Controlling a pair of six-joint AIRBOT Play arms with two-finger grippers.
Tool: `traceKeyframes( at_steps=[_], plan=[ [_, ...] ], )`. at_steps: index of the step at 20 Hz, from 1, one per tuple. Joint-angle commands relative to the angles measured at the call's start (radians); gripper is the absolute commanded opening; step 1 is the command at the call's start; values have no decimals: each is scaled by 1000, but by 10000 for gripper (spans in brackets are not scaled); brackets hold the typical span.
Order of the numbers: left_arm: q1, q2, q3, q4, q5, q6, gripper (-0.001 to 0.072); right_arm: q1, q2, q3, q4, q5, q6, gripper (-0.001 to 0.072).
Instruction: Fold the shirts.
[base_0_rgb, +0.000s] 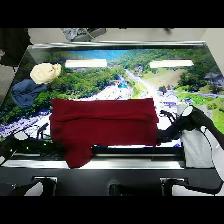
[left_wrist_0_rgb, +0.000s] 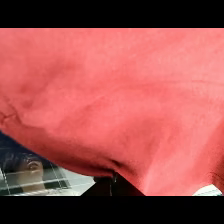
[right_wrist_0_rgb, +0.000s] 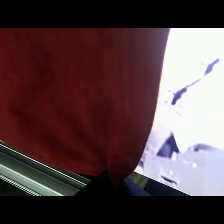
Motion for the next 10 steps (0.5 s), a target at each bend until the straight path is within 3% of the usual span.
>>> traceKeyframes(
  at_steps=[1, 5, 10],
  plan=[
    [4, 1, 22, 2, 75, 28, 30, 0, 6, -5, -2, -31, -23, 49],
    [3, 58, 188, 4, 37, 44, 27, 0, 76, 66, -2, -19, -90, 46],
    [3, -11, 504, 4, 27, 15, 25, 1, 68, 327, 18, -74, -63, 45]
  ],
)
